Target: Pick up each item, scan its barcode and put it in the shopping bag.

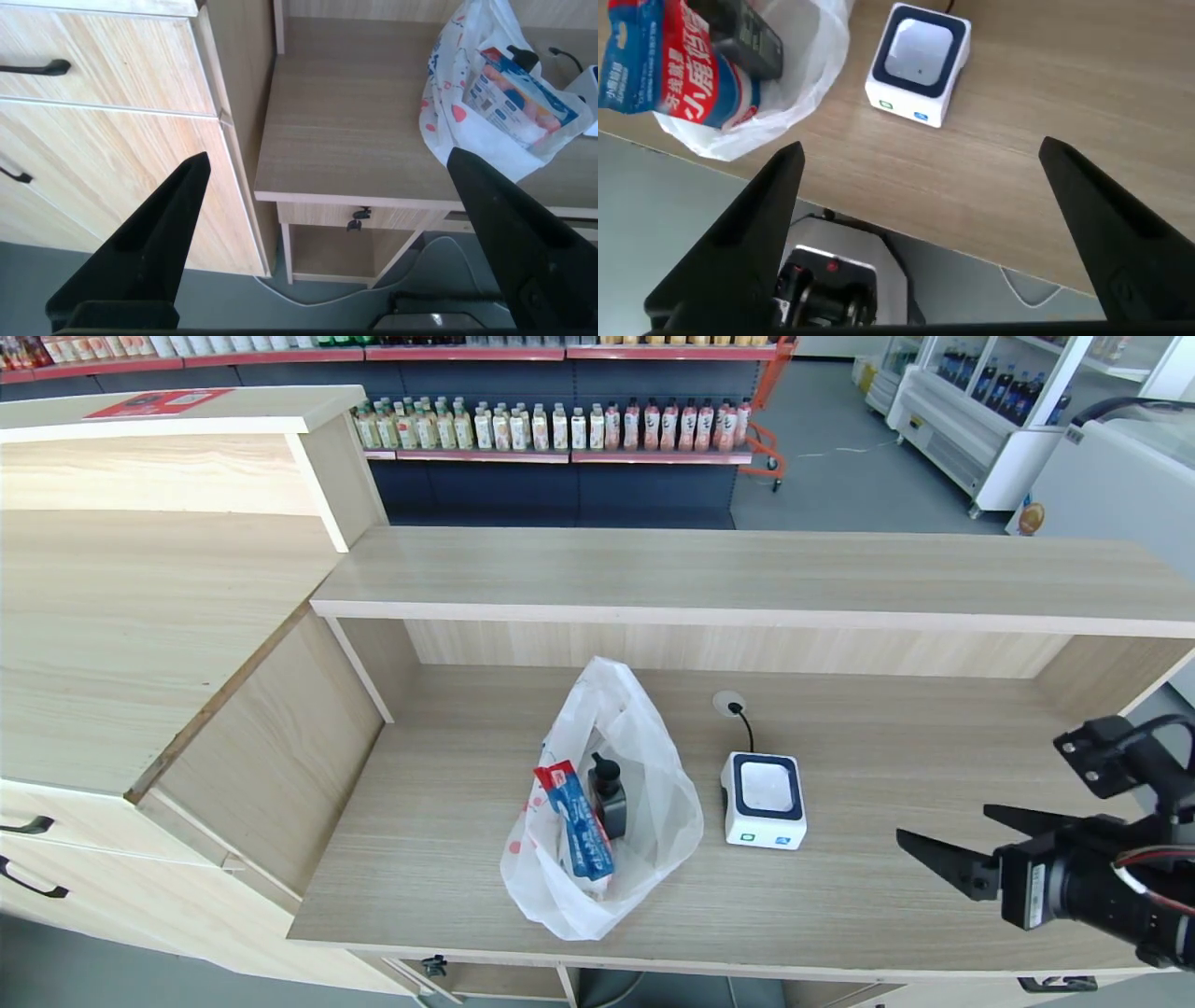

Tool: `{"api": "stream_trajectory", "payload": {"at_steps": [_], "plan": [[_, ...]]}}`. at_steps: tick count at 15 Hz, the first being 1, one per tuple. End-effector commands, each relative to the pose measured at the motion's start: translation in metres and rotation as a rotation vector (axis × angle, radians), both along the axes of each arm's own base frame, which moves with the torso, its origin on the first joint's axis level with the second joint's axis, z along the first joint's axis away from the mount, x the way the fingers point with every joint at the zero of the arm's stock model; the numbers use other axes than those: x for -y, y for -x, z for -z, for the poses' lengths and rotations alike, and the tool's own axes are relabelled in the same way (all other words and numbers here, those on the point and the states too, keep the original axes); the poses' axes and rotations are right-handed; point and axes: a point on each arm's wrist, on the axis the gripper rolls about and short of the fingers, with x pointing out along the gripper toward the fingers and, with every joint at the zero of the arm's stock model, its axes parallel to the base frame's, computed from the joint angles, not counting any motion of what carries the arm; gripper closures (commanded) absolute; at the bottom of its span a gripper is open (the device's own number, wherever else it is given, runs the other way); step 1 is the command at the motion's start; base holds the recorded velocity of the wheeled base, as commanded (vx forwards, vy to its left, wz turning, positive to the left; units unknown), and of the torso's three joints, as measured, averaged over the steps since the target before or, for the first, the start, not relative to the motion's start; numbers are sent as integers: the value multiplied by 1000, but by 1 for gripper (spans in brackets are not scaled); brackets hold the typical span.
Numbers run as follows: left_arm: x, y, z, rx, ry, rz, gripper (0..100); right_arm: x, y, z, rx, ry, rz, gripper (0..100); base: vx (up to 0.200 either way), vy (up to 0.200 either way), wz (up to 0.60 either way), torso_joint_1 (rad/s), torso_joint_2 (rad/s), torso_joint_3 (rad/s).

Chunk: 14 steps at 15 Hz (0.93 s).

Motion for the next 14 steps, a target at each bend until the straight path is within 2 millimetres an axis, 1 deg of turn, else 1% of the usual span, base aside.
{"api": "stream_trajectory", "payload": {"at_steps": [1,2,3,4,5,6,7,8,10,14], "plan": [[0,0,0,1,1,0,0,31,93,2,78,40,221,0,0,0,0,0,0,0],[0,0,0,1,0,0,0,35,119,14,106,37,270,0,0,0,0,0,0,0],[0,0,0,1,1,0,0,36,138,26,163,25,292,0,0,0,0,0,0,0],[0,0,0,1,1,0,0,36,152,40,229,12,288,0,0,0,0,0,0,0],[0,0,0,1,0,0,0,36,162,54,281,3,272,0,0,0,0,0,0,0],[0,0,0,1,1,-1,0,36,169,58,333,-2,297,0,0,0,0,0,0,0],[0,0,0,1,1,0,0,37,176,65,348,-19,352,0,0,0,0,0,0,0],[0,0,0,1,1,-1,0,37,181,72,345,-41,361,0,0,0,0,0,0,0],[0,0,0,1,1,0,0,37,184,74,369,-46,345,0,0,0,0,0,0,0],[0,0,0,1,1,0,0,37,184,74,369,-51,345,0,0,0,0,0,0,0]]}}
